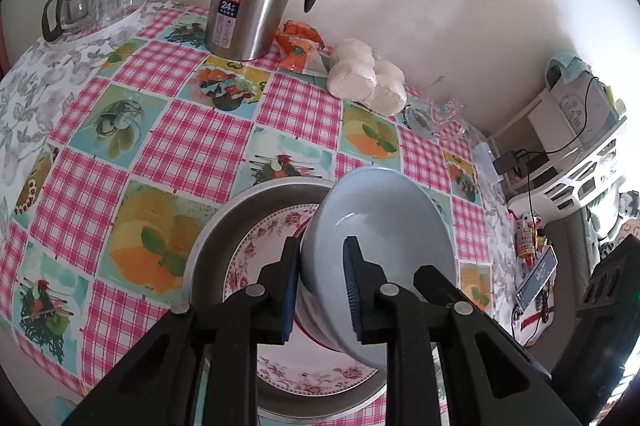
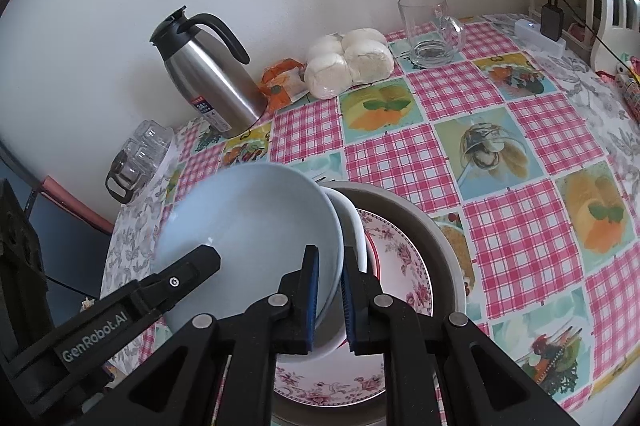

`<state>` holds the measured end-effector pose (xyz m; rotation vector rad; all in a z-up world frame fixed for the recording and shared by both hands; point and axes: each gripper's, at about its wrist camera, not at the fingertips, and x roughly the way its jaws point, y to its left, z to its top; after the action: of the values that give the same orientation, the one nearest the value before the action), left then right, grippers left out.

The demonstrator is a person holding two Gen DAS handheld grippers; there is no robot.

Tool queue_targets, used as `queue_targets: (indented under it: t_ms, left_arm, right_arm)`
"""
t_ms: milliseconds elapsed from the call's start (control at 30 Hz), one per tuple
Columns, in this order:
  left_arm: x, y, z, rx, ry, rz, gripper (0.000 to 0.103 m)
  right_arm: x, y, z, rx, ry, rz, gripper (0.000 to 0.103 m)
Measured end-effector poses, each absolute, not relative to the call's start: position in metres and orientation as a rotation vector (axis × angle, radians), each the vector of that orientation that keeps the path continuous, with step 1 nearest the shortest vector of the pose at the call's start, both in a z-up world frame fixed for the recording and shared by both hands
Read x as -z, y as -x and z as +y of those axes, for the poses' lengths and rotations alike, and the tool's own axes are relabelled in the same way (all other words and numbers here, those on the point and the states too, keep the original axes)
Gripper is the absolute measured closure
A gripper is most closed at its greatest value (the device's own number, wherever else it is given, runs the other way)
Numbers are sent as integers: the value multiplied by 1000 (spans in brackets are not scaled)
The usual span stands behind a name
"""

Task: Organize plates and bowls
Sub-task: 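Lower the light blue bowl into the white square bowl, then open both grippers to release the light blue bowl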

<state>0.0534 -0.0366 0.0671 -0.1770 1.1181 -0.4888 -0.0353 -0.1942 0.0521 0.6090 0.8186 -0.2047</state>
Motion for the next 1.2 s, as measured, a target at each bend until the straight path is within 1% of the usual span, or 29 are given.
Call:
queue_targets:
  t_ms: [100,367,500,667,733,800,833,867,900,933,967,1033,1067,1100,1133,1200]
  left_arm:
    - [-69,-51,-39,494,165,1108,76]
    - [-78,-49,-37,479,156,1081,75]
    - [-79,-49,-36,474,161,1079,67]
    - [-82,-47,-37,478,160,1072,66]
    - [-82,-47,-38,476,158,1071,64]
    - [-82,-47,-37,468,155,1071,53]
    - [-82,-47,-37,461,154,1071,51]
    - [-81,-47,-36,450,151,1071,46]
    - [-81,-46,-35,442,148,1069,44]
    - [-81,-46,-35,435,147,1067,43]
    - [-81,-45,-34,428,145,1066,41]
    - [-81,-44,-31,410,146,1062,34]
    - [-81,-44,-30,404,145,1059,27]
    - [-81,-44,-30,394,143,1054,22]
    - [-81,-43,-28,385,142,1047,20]
    - [-81,-42,-25,363,139,1032,15]
  right_arm:
    - [-54,36,-196,211,-606,811,89]
    - [-55,38,-199,215,-617,801,89]
    - [-60,42,-199,262,-577,795,88]
    - [-58,44,-205,248,-599,790,87]
    - [-59,44,-204,248,-592,791,87]
    - [-59,44,-203,247,-586,793,87]
    - [-59,43,-203,246,-582,794,87]
    - [-60,44,-203,244,-578,794,81]
    - [-60,44,-203,244,-576,792,66]
    - [-60,45,-202,246,-571,792,57]
    - [-60,45,-202,249,-564,790,45]
    - [-60,46,-201,255,-551,791,44]
    - [-60,47,-202,255,-550,791,42]
    - [-60,47,-202,254,-549,791,38]
    - [-60,48,-202,256,-546,791,35]
    - [-61,49,-202,262,-537,785,27]
